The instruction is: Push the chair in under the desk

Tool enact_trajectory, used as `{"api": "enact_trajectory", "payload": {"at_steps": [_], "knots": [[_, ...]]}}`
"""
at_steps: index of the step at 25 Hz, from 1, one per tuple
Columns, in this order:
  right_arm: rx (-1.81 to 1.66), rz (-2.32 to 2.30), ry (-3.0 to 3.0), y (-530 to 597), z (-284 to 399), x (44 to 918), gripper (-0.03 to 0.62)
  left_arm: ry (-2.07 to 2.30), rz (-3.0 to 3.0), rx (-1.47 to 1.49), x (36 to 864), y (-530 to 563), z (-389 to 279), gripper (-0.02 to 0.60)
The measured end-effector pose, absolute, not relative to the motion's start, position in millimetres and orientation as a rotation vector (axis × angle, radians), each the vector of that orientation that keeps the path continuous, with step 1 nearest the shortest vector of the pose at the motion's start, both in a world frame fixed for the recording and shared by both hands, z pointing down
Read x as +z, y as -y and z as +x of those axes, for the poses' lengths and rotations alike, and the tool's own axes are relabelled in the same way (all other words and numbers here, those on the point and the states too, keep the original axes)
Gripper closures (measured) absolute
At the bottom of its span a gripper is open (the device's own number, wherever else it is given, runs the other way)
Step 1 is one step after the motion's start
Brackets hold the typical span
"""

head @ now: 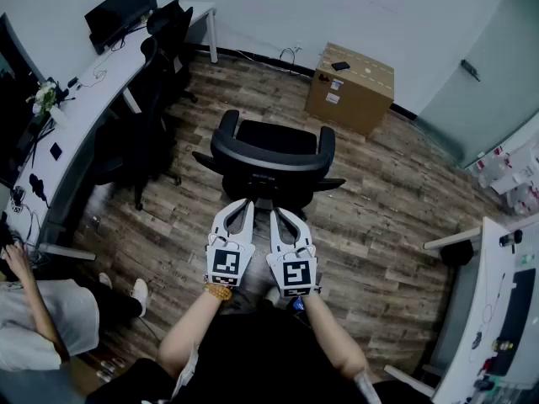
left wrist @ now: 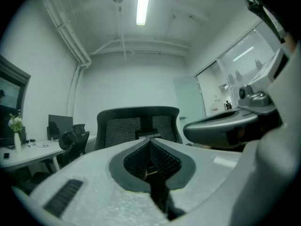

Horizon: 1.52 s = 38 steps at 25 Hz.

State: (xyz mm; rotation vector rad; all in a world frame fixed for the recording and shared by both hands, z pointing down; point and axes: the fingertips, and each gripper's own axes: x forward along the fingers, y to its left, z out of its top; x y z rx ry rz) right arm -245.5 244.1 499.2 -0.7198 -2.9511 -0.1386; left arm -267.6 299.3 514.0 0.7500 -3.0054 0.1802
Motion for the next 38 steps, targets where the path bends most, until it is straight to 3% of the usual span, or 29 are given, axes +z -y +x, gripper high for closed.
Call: {"api": "enact_trajectory", "payload": {"at_steps": [6, 9, 23, 28, 38], "knots": [[-0.165, -0.821, 2.907, -254.1, -256.5, 514.1, 0.591, 3.000, 0.813, 0.169, 521.3, -300.9, -277.6, 0.581], [-0.171, -0.863, 2.898, -260.9, -264.1, 517.9, 0.557, 2.974, 0.885, 0.128, 527.7, -305.8, -287.3, 0.577], [-0.300, -1.124, 2.762, -256.5, -308.4, 545.4, 0.422, 2.770, 1.443, 0.133, 535.3, -305.2, -328.6, 0.469], [-0.342, -1.168, 2.688, -256.8, -319.1, 562.1, 0.402, 2.618, 1.674, 0.116, 538.7, -299.2, -332.4, 0.419], [-0.371, -1.302, 2.561, -278.5, -333.1, 579.2, 0.401, 2.427, 1.877, 0.114, 545.1, -289.0, -341.8, 0.390]]}}
